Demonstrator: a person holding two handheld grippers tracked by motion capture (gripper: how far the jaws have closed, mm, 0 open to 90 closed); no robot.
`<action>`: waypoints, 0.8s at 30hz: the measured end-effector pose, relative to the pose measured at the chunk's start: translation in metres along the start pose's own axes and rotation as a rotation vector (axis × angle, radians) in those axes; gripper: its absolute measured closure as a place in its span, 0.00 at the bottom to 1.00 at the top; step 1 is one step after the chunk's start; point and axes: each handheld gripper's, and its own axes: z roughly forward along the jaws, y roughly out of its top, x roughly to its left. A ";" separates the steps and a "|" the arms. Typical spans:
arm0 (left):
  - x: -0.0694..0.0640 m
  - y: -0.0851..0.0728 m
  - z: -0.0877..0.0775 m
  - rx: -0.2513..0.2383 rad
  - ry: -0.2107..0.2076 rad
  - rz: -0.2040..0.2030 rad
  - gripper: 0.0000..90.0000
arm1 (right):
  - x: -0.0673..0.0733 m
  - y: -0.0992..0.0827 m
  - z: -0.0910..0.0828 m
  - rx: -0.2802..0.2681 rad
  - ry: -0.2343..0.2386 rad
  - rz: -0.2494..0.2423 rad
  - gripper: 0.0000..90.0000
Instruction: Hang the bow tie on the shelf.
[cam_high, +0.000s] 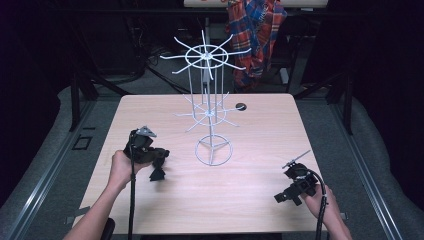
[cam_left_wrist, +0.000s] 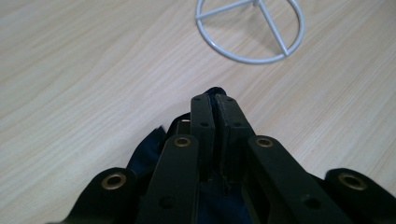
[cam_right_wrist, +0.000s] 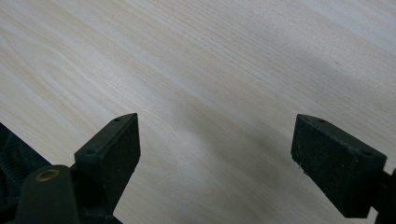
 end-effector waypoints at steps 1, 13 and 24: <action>0.001 0.001 -0.001 0.002 -0.005 0.006 0.96 | 0.000 0.000 0.000 0.002 -0.001 0.000 0.17; 0.002 0.011 -0.013 -0.072 -0.007 -0.014 0.96 | -0.002 0.000 0.001 -0.002 -0.002 -0.015 0.17; 0.010 0.020 -0.021 -0.148 -0.007 -0.059 0.96 | -0.001 0.001 0.001 0.004 -0.006 -0.020 0.17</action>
